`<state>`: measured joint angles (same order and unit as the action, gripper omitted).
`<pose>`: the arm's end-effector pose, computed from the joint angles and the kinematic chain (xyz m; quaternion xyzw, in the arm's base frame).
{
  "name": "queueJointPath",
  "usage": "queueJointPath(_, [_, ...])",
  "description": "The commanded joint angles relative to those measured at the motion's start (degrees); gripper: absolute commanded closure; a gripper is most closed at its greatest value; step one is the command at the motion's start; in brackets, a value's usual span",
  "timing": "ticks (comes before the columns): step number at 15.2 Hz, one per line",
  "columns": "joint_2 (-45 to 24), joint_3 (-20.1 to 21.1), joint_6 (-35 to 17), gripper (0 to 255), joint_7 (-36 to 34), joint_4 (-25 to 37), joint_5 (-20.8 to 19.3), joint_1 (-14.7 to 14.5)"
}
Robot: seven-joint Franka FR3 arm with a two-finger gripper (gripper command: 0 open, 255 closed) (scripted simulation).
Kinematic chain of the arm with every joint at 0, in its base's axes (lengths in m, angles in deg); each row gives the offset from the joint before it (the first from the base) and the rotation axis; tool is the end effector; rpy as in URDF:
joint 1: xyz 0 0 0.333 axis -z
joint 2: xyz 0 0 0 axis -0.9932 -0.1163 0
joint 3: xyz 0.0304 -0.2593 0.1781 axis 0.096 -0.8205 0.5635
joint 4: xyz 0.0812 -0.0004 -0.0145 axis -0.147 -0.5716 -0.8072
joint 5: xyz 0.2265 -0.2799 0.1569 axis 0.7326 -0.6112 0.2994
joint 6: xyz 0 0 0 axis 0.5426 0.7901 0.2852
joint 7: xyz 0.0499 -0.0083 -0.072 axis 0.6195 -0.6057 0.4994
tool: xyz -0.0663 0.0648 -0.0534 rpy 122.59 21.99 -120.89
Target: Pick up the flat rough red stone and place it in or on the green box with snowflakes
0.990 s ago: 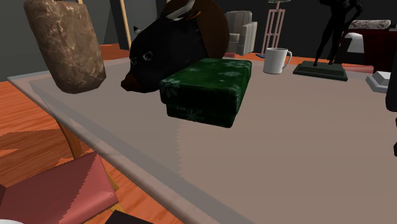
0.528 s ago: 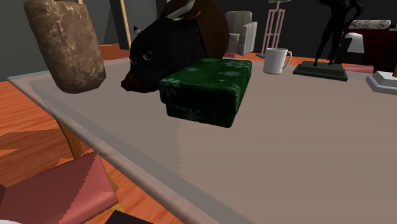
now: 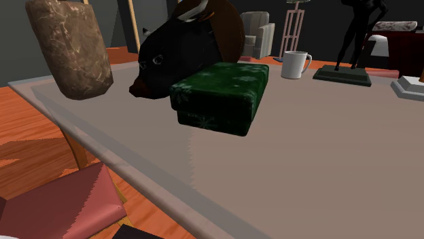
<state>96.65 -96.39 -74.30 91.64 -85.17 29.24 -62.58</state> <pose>0.2243 -0.2565 0.6090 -0.9715 0.2369 0.0010 0.0094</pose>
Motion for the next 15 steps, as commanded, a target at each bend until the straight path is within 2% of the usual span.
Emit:
queueJointPath(1, [-0.4,1.2,0.3,255,-1.3,0.5,0.9,-0.5])
queueJointPath(8, [-4.2,8.7,-1.4,255,-10.4,1.8,6.2,-3.8])
queueJointPath(15, [-10.7,15.4,-3.3,255,-18.9,6.2,10.6,-7.0])
